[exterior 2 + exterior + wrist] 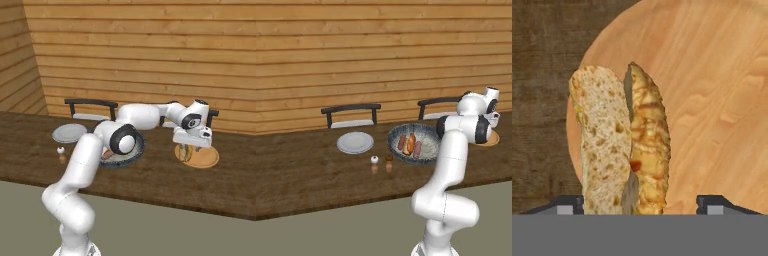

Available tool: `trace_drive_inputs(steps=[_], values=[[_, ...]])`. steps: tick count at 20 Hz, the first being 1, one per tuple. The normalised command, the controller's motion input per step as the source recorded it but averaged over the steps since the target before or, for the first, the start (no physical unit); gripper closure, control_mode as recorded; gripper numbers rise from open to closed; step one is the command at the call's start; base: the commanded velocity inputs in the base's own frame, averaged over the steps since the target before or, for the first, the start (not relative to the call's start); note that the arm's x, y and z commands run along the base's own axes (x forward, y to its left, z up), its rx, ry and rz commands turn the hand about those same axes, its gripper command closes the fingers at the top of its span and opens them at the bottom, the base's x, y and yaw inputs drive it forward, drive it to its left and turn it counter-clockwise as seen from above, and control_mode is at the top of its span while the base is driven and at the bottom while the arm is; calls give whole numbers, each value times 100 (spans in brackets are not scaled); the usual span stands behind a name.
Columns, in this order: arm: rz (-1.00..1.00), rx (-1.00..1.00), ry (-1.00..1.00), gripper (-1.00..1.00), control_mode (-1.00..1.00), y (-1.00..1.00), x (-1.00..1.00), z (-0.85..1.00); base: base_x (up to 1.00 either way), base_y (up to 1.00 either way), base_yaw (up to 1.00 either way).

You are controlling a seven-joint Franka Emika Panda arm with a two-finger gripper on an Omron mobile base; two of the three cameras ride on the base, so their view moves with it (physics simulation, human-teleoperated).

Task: Place one bun and one sausage from the bowl on each plate.

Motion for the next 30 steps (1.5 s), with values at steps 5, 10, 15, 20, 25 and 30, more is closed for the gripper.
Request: trace_drive_inputs(steps=[5, 10, 15, 20, 25, 30], values=[[-8, 0, 0, -100, -100, 18, -58, 11, 0, 0, 0], [-23, 0, 0, -100, -100, 83, -96, 21, 0, 0, 0], [-20, -2, -6, -100, -100, 92, -40, 75, 0, 0, 0], [-31, -7, -5, -100, -100, 100, -12, 36, 0, 0, 0], [-31, -1, 1, -100, -100, 100, 9, 19, 0, 0, 0], [1, 0, 18, -100, -100, 100, 47, -1, 0, 0, 0]])
